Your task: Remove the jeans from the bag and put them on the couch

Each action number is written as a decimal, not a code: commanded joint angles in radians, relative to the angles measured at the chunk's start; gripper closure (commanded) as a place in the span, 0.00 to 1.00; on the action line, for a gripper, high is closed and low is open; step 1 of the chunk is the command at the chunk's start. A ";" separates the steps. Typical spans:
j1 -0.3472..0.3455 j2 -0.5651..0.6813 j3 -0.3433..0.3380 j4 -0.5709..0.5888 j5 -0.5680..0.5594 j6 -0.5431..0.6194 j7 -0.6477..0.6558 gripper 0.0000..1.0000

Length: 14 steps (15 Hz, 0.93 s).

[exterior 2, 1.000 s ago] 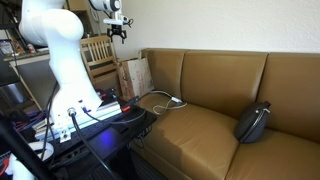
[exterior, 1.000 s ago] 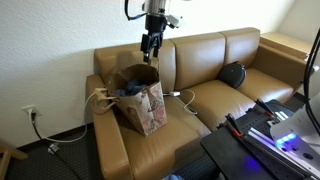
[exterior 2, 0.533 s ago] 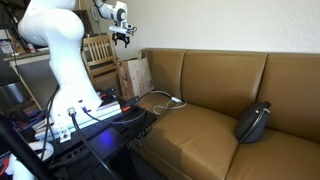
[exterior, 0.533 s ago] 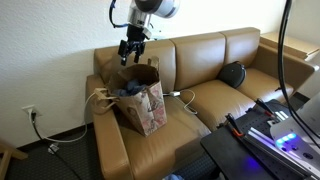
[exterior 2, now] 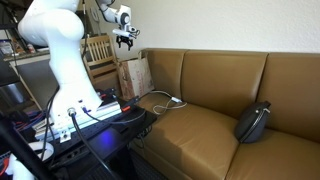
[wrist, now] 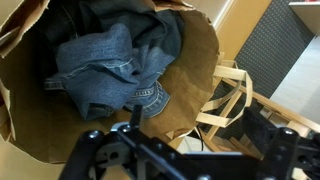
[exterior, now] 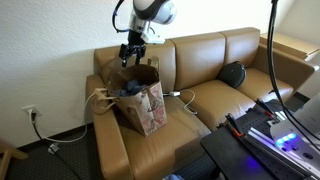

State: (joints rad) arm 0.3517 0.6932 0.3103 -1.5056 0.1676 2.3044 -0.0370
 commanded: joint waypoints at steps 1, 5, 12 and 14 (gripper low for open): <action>0.019 0.117 -0.019 0.101 0.009 0.073 0.046 0.00; 0.070 0.201 -0.063 0.171 -0.036 0.132 0.139 0.00; 0.258 0.245 -0.274 0.238 -0.252 0.067 0.470 0.00; 0.266 0.266 -0.282 0.261 -0.249 0.029 0.510 0.00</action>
State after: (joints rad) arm 0.5995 0.9126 0.0546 -1.3135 -0.0680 2.4037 0.4157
